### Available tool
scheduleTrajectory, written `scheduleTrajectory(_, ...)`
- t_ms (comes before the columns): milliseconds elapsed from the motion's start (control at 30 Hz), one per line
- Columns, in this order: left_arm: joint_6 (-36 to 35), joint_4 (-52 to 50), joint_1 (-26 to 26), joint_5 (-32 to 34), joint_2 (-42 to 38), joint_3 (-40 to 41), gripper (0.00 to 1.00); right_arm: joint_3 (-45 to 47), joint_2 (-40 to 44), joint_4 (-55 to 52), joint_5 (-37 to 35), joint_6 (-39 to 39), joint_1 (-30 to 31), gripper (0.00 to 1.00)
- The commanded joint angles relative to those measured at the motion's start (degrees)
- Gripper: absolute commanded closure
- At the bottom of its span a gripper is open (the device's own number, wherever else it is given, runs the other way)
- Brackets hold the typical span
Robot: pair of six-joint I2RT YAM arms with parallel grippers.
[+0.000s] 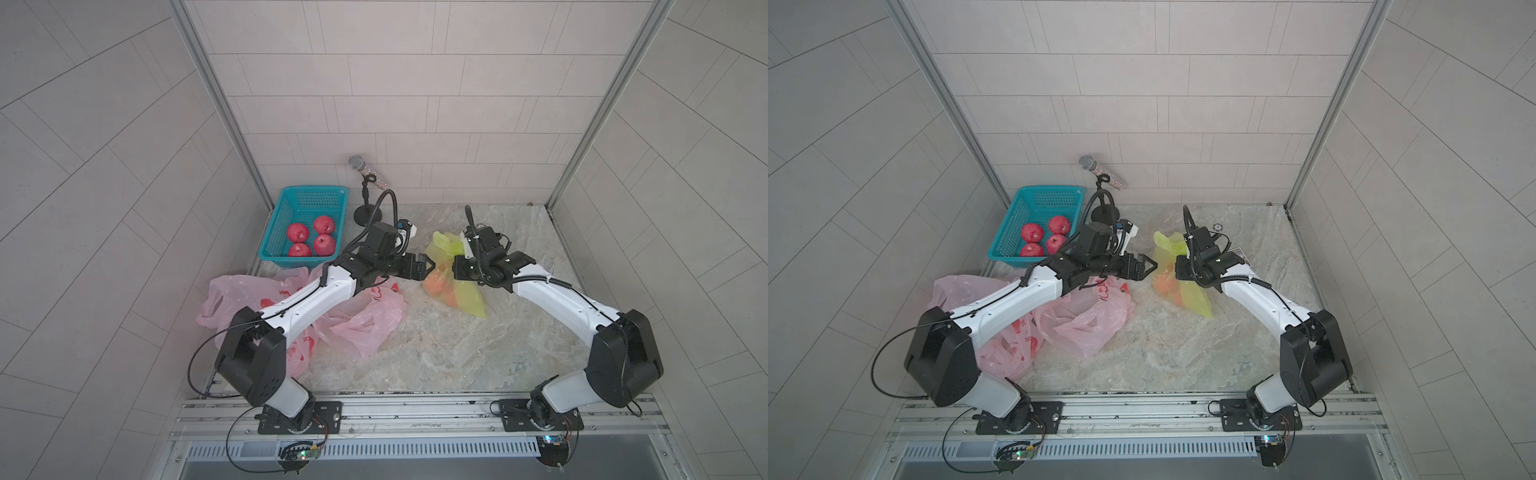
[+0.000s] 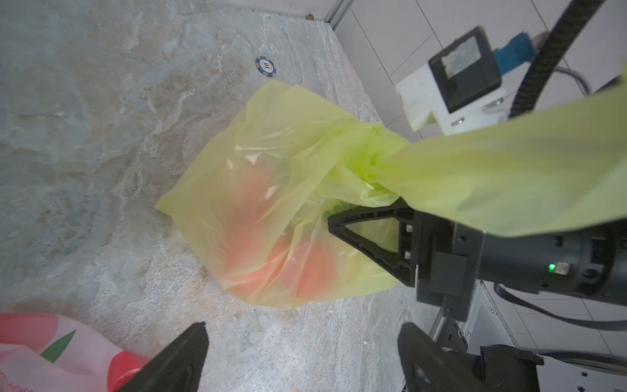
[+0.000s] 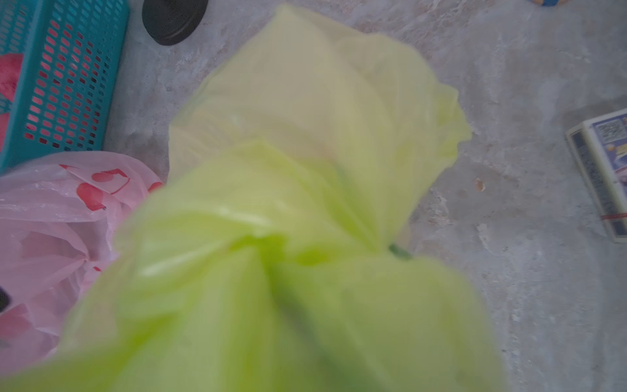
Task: Untie the knot of a plastic bag & take out the apple
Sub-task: Place the plastic bag at the center of the board.
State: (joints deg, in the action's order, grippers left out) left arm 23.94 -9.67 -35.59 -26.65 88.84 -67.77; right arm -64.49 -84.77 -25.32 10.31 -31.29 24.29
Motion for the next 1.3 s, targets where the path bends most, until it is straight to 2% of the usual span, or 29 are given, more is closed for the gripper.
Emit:
scheduleTrajectory(0, 0.17, 4.76, -1.38, 0.93, 1.69, 0.29, 0.14, 0.02, 1.31, -2.89, 4.62, 0.69, 0.16, 0.47)
scheduleTrajectory(33, 0.15, 5.23, -1.61, 1.07, 2.28, 0.15, 0.15, -0.13, 2.24, -4.27, 4.71, 1.51, 0.07, 0.33)
scheduleTrajectory(67, -0.01, 5.52, -1.67, 1.23, 2.89, -0.15, 0.17, -0.41, 3.76, -5.93, 4.87, 2.65, -0.40, 0.11)
scheduleTrajectory(100, -0.12, 5.54, -1.77, 1.38, 3.32, -0.42, 0.18, -0.48, 5.15, -6.90, 5.07, 3.42, -0.85, 0.00)
scheduleTrajectory(267, -2.00, 6.22, -2.26, 2.12, 5.30, -1.90, 0.21, -0.61, 14.28, -10.62, 7.08, 5.50, -5.53, 0.00)
scheduleTrajectory(367, -2.83, 6.18, -2.32, 2.48, 6.85, -2.86, 0.26, -0.55, 17.51, -11.06, 11.93, 6.21, -9.78, 0.00)
scheduleTrajectory(433, -3.11, 6.95, -2.42, 2.61, 7.27, -3.14, 0.31, -0.47, 17.70, -11.14, 12.44, 7.01, -11.05, 0.00)
scheduleTrajectory(500, -3.16, 7.93, -2.51, 2.84, 7.57, -3.21, 0.31, -0.30, 16.33, -11.04, 12.33, 7.71, -11.92, 0.11)
scheduleTrajectory(633, -3.37, 9.48, -2.65, 2.77, 8.43, -3.80, 0.32, 1.39, 12.13, -6.30, 13.40, 7.15, -13.13, 0.39)
scheduleTrajectory(700, -3.61, 9.90, -2.76, 2.82, 9.28, -4.16, 0.32, 1.48, 9.49, -4.17, 16.25, 7.52, -13.18, 0.42)
scheduleTrajectory(800, -3.89, 11.72, -2.78, 2.41, 10.60, -4.52, 0.34, 1.35, 6.57, -1.49, 22.97, 7.56, -12.89, 0.41)
scheduleTrajectory(867, -4.37, 12.61, -2.84, 2.46, 11.29, -4.82, 0.41, 0.11, 6.46, -3.66, 22.79, 7.55, -12.94, 0.40)
scheduleTrajectory(967, -4.62, 12.81, -2.81, 2.62, 12.01, -5.39, 0.57, -0.35, 9.54, -5.64, 19.10, 8.25, -12.95, 0.39)
scheduleTrajectory(1133, -4.50, 14.47, -2.89, 2.34, 12.70, -5.10, 0.72, -2.06, 13.72, -9.73, 14.49, 9.69, -12.86, 0.39)
scheduleTrajectory(1267, -4.43, 14.93, -2.84, 2.54, 13.07, -5.26, 0.84, -4.18, 12.19, -9.40, 18.04, 11.38, -11.56, 0.39)
